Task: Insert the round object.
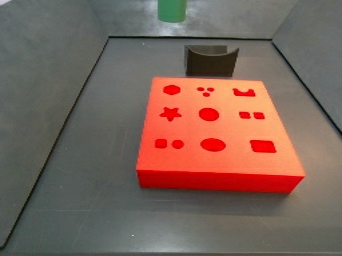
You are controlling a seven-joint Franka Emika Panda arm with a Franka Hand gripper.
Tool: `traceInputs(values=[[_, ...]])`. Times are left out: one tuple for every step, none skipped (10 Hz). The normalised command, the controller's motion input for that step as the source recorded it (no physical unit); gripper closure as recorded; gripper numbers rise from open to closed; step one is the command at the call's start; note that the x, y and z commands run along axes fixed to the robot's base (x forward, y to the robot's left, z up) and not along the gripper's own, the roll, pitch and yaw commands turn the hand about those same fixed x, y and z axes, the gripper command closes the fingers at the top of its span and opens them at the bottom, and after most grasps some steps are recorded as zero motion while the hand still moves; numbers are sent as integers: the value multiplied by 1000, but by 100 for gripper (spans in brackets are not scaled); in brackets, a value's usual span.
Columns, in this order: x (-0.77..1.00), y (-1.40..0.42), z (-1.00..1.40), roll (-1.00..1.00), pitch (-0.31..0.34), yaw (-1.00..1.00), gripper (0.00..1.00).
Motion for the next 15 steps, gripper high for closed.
traceInputs(values=[[23, 0, -9, 0, 0, 0, 100], [406, 0, 0, 109, 116, 60, 100], [563, -140, -57, 76, 86, 0, 100], [937, -266, -166, 0, 21, 0, 100], [1000, -266, -406, 0, 0, 0, 100], [1000, -183, -374, 6, 0, 0, 100], [1000, -123, -363, 36, 0, 0, 100], [974, -69, -434, 140, 13, 0, 100], [540, 106, -503, 127, 3, -171, 100], [0, 271, -466, 70, 23, -257, 100], [-80, 309, -437, 69, 59, -369, 100], [34, 149, -229, 206, 140, -443, 100], [234, 9, -43, 329, 173, -454, 100], [374, -66, -257, 116, 91, -297, 100], [549, 0, -477, 81, 14, -97, 100]])
